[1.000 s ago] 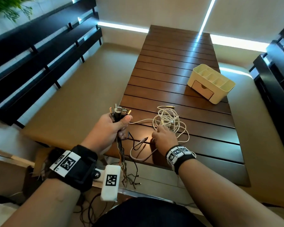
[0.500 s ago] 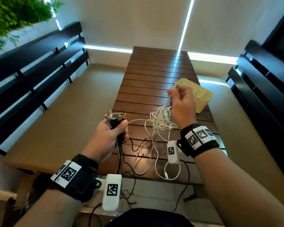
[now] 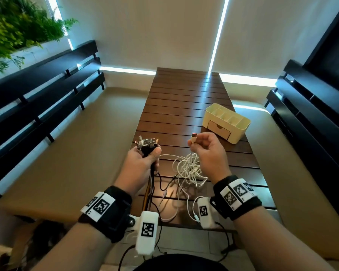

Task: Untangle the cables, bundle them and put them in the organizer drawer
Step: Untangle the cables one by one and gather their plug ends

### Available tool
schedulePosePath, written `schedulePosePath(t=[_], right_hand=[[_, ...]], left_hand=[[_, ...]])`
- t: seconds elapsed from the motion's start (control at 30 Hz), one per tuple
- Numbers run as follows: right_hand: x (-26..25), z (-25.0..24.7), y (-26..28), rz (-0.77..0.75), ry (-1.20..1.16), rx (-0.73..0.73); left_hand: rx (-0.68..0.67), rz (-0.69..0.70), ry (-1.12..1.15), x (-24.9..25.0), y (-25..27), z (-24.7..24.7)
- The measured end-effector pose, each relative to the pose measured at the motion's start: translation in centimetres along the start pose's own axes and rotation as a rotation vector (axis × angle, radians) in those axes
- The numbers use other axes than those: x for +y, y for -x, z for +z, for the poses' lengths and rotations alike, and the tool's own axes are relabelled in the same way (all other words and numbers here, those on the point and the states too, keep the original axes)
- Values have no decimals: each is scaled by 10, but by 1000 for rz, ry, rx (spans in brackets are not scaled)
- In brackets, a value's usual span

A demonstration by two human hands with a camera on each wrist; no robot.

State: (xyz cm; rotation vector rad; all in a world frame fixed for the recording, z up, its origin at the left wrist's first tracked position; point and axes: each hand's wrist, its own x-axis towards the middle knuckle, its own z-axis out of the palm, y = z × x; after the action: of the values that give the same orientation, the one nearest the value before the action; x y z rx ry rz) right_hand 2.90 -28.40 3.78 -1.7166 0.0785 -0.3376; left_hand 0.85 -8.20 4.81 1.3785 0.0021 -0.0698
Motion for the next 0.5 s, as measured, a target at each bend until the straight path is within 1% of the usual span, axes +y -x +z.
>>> schedulePosePath(t=[0.23, 0.37, 0.5], right_hand=[[2, 10, 7, -86, 19, -16], [2, 15, 6, -107, -7, -47], [1, 20, 2, -152, -32, -49]], left_hand=[[-10, 34, -45, -8, -16, 16], [15, 56, -24, -15, -24, 26], [1, 93, 11, -17, -30, 37]])
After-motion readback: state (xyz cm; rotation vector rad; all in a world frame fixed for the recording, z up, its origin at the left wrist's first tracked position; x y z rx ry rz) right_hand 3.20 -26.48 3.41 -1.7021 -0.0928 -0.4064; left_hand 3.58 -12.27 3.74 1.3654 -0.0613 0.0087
